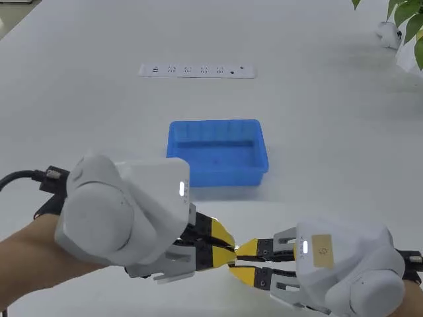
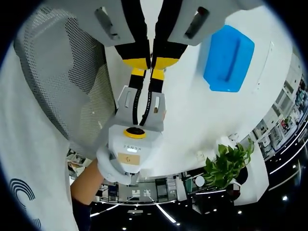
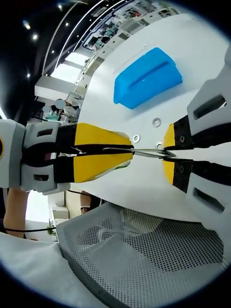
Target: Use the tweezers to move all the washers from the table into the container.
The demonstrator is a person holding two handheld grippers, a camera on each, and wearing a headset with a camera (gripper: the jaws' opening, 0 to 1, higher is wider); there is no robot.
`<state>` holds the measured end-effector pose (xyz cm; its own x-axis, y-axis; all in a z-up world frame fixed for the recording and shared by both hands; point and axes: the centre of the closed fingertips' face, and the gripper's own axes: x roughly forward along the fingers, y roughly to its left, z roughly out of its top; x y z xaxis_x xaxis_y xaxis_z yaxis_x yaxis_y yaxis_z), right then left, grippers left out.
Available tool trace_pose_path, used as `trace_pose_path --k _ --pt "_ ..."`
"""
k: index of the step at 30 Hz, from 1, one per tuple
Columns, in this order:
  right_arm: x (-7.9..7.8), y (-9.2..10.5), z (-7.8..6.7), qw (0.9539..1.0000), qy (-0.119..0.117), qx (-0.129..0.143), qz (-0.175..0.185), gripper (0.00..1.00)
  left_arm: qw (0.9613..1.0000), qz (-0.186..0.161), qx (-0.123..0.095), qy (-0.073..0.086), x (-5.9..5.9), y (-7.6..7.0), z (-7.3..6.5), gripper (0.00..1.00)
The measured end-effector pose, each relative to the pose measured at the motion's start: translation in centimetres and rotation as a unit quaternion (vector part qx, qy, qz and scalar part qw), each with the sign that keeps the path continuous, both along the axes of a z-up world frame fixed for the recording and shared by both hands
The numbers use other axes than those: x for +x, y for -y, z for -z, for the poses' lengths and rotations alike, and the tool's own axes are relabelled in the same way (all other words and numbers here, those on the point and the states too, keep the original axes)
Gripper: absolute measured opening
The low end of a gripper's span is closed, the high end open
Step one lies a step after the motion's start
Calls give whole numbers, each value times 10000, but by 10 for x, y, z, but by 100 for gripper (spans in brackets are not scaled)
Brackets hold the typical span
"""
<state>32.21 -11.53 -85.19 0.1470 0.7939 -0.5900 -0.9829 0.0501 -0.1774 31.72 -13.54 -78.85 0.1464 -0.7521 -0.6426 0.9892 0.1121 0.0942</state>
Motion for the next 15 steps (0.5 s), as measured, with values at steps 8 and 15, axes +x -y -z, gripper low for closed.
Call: trace_pose_path --k 8,15 --pt "2 4 0 10000 -52 22 47 7 9994 32 -334 76 4 10 -1 6" --pt "2 5 1 10000 -54 -40 36 7 9986 0 -527 -3 4 13 -1 6"
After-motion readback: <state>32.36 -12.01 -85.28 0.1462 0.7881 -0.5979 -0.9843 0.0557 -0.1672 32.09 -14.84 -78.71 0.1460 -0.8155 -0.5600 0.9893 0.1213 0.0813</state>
